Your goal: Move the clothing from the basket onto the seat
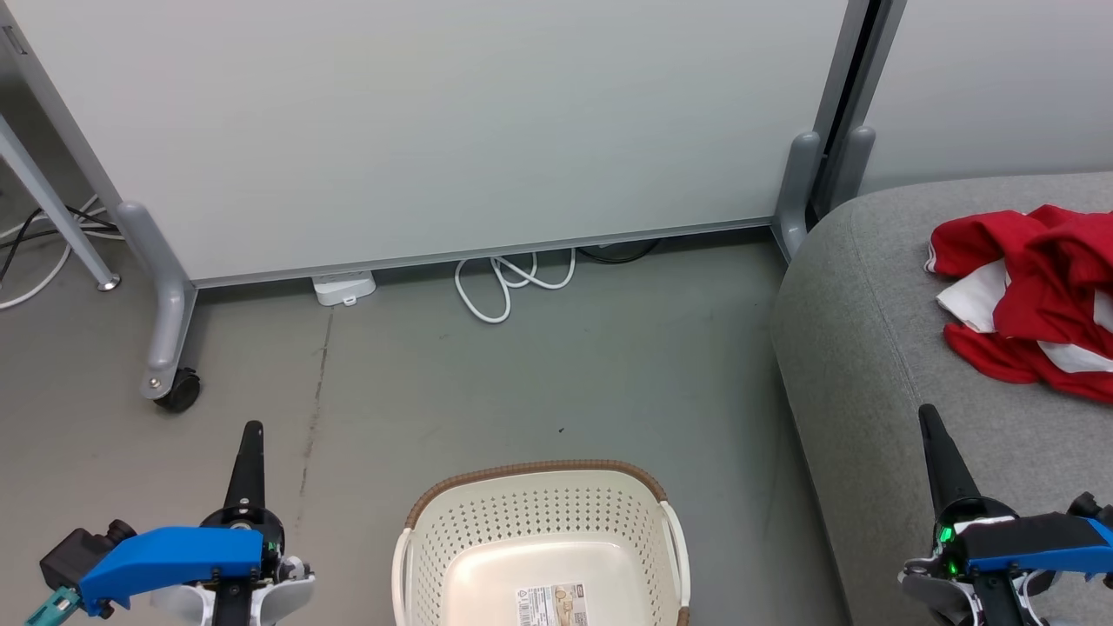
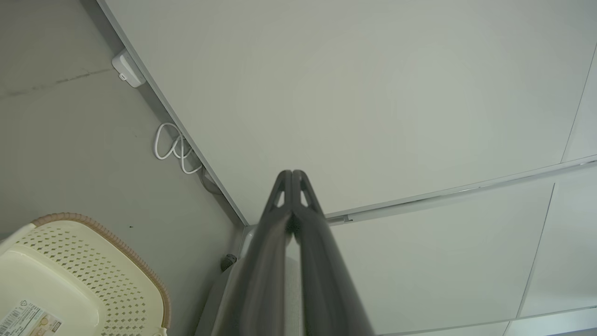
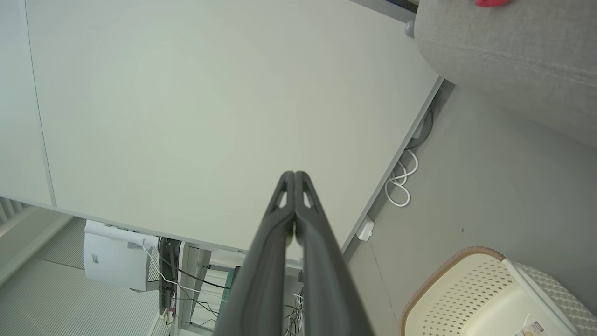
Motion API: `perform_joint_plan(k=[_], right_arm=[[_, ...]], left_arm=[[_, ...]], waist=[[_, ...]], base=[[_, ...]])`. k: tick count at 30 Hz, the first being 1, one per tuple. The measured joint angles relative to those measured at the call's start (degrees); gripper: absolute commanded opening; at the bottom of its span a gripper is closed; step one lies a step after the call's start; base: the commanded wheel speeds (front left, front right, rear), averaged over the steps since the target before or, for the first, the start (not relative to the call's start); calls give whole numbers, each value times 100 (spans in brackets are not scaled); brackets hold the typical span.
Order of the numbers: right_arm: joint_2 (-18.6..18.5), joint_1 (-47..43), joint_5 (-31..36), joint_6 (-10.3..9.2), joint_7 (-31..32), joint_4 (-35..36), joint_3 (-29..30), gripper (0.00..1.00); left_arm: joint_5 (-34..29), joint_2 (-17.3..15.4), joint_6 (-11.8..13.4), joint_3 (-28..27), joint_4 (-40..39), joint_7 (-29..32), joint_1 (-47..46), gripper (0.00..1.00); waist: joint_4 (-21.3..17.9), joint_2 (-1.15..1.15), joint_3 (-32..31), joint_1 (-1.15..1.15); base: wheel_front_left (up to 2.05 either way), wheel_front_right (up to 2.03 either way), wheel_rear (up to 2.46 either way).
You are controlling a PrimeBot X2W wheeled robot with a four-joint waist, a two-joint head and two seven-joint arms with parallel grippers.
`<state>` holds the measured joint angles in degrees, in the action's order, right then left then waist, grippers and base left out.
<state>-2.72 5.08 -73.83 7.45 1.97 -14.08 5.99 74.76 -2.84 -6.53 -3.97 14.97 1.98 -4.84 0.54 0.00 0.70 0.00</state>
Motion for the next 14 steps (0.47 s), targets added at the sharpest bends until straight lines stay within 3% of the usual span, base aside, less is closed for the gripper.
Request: perform_joint_plan(k=[14], right_arm=[[0,10,-682,1,158,0,18,0]], left_arm=[[646,-1,-16,-94,-29,167,-31,0]], waist=[[-18,0,-17,0]], base=[[0,0,0]])
